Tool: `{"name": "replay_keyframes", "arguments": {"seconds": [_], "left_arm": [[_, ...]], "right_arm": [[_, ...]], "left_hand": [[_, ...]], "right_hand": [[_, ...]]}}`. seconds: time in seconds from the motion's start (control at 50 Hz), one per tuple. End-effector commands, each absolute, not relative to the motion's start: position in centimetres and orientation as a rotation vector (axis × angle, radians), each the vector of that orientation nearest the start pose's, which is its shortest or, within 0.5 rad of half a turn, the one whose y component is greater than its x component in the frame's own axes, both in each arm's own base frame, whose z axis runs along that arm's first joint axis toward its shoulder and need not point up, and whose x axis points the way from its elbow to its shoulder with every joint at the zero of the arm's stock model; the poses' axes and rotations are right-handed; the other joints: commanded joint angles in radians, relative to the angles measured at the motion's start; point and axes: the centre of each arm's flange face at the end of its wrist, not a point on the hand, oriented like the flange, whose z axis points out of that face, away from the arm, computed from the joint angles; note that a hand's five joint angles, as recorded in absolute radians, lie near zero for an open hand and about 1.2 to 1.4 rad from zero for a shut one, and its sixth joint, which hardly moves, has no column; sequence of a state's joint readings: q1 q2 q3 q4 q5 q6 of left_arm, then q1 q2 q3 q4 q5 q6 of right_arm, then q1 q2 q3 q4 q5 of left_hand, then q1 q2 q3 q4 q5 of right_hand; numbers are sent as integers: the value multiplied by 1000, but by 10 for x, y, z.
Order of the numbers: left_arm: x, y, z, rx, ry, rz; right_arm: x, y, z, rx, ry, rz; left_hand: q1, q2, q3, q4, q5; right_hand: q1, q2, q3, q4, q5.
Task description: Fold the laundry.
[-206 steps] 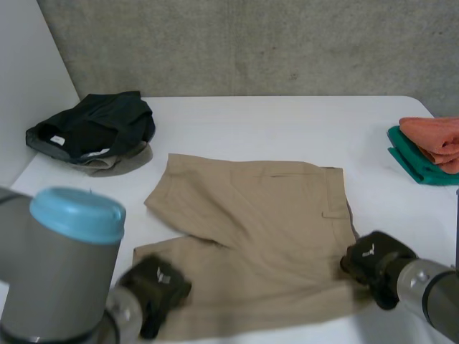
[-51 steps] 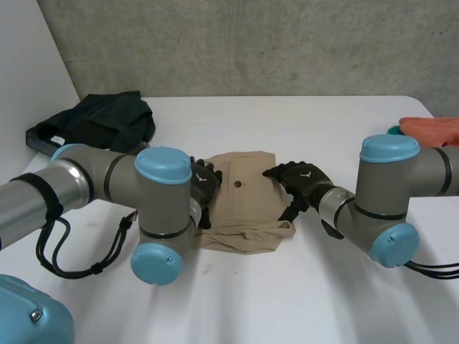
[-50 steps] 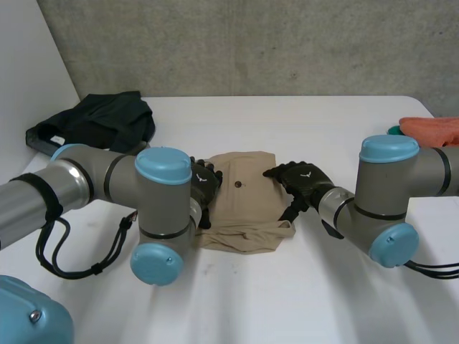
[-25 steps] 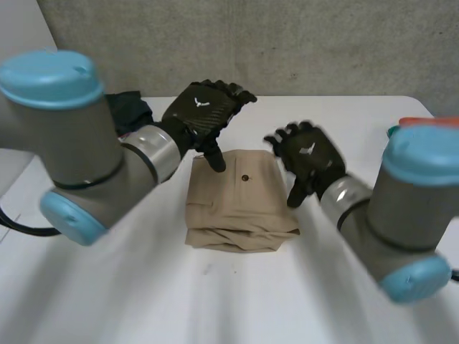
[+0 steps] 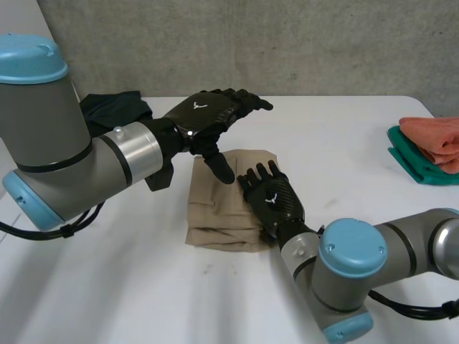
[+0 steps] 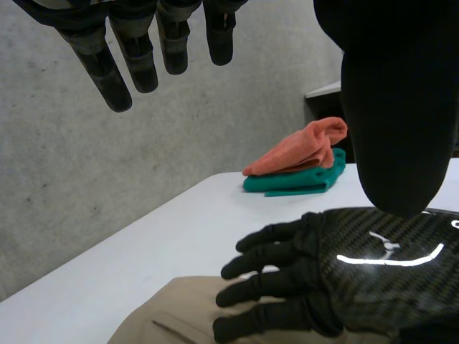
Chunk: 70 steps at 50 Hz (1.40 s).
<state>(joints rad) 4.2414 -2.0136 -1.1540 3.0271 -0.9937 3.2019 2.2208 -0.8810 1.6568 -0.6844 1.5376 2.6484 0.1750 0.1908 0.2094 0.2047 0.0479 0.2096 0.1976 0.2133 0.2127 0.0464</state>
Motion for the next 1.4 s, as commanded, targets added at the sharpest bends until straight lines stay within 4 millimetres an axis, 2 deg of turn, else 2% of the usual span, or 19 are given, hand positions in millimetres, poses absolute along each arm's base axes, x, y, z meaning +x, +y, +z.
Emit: {"name": "replay_keyframes", "arguments": {"seconds": [0.02,0.2,0.26,0.34,0.42,0.52,0.64,0.72,0.84,0.9,0.96,0.98,1.04,1.06,1.12,1.18,1.2,1.28,1.4], "left_arm": [[-334,-260,269,-952,-1714,1500],[-334,-259,265,-952,-1722,1488],[-334,-258,264,-952,-1723,1487],[-334,-258,264,-952,-1723,1487],[-334,-260,269,-951,-1705,1512],[-333,-264,276,-942,-1687,1555],[-330,-266,293,-900,-1665,1670],[-331,-267,295,-891,-1656,1694],[-335,-262,295,-900,-1644,1686],[-338,-259,294,-909,-1638,1678],[-340,-256,294,-917,-1633,1674],[-341,-255,292,-920,-1635,1667],[-343,-251,291,-929,-1633,1655],[-344,-249,290,-933,-1631,1648],[-345,-247,290,-934,-1630,1647],[-346,-246,289,-936,-1629,1644],[-346,-246,289,-936,-1629,1644],[-346,-244,284,-938,-1642,1629],[-346,-243,280,-939,-1655,1615]], "right_arm": [[349,-243,99,-1203,1863,-2062],[360,-257,103,-1178,1817,-2098],[363,-260,105,-1173,1809,-2101],[365,-261,115,-1163,1785,-2109],[360,-281,156,-1059,1724,-2222],[327,-332,201,-938,1677,-2376],[308,-364,228,-918,1552,-2411],[277,-391,265,-797,1473,-2486],[194,-451,287,-599,1483,-2580],[148,-481,280,-565,1484,-2591],[114,-500,271,-542,1489,-2576],[92,-511,261,-521,1506,-2556],[59,-524,244,-486,1534,-2510],[38,-531,234,-462,1547,-2480],[0,-541,210,-436,1556,-2420],[-22,-545,190,-436,1547,-2385],[-35,-547,174,-431,1551,-2367],[-49,-547,133,-410,1588,-2335],[-65,-539,113,-402,1629,-2324]], "left_hand": [[56,40,22,26,9],[59,43,25,29,12],[59,43,25,29,12],[59,43,25,29,12],[59,43,25,29,12],[59,43,25,29,12],[59,43,25,29,12],[59,43,25,29,12],[59,43,25,29,12],[59,43,25,29,12],[59,43,25,29,12],[59,43,25,29,12],[59,43,25,29,12],[59,43,25,29,12],[56,40,22,26,9],[59,43,25,29,12],[59,43,25,29,12],[59,43,25,29,12],[62,46,28,32,15]], "right_hand": [[-28,-16,-32,-32,-40],[526,538,523,523,515],[1184,1196,1181,1181,1173],[1187,1199,1183,1184,1175],[1187,1199,1183,1184,1175],[1187,1199,1183,1184,1175],[1187,1199,1183,1184,1175],[1187,1199,1183,1184,1175],[1187,1199,1183,1184,1175],[1187,1199,1183,1184,1175],[1187,1199,1183,1184,1175],[1187,1199,1183,1184,1175],[1187,1199,1183,1184,1175],[1187,1199,1183,1184,1175],[1187,1199,1183,1184,1175],[1187,1199,1183,1184,1175],[1187,1199,1183,1184,1175],[1187,1199,1183,1184,1175],[1187,1199,1183,1184,1175]]}}
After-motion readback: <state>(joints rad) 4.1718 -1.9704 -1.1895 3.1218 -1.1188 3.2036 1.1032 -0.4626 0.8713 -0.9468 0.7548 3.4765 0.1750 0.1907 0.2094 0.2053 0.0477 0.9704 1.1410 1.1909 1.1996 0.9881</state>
